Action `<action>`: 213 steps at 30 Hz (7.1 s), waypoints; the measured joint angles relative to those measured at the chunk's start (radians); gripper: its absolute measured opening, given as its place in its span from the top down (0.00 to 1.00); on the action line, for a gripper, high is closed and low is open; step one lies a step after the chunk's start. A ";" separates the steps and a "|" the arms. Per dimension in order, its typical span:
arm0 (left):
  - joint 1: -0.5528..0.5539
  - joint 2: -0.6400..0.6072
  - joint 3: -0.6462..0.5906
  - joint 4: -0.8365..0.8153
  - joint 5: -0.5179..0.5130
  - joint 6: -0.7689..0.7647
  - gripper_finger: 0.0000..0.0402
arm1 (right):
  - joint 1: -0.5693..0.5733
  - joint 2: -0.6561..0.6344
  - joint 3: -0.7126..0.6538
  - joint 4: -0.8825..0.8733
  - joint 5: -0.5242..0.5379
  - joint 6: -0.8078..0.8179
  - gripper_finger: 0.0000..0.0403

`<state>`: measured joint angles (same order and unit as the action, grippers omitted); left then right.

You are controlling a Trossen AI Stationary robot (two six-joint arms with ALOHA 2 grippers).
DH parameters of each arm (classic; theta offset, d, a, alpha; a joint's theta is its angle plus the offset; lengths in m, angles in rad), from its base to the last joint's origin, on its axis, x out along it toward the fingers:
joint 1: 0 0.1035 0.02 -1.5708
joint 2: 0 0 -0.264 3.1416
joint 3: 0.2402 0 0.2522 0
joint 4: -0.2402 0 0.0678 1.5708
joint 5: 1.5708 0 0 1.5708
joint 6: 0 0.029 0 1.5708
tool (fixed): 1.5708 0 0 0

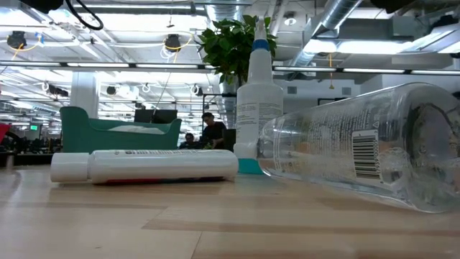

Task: Pick & Place Kitchen Items
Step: Put the blue sponge into the red bin

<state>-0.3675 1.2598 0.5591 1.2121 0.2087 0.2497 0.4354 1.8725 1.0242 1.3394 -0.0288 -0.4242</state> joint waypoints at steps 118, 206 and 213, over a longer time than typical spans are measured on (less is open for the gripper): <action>0.015 -0.259 0.001 -0.601 -0.154 -0.030 0.98 | 0.069 -0.271 0.017 -0.581 0.449 0.022 0.40; 0.336 -0.576 0.000 -1.879 0.294 -0.655 0.98 | 0.088 -0.381 0.017 -1.206 0.449 0.420 0.42; 0.219 -0.643 0.000 -1.868 0.216 -0.680 0.97 | 0.088 -0.381 0.017 -1.215 0.449 0.439 0.42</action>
<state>-0.1486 0.6173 0.5594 -0.6560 0.4252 -0.4308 0.5232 1.4914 1.0409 0.1242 0.4202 0.0152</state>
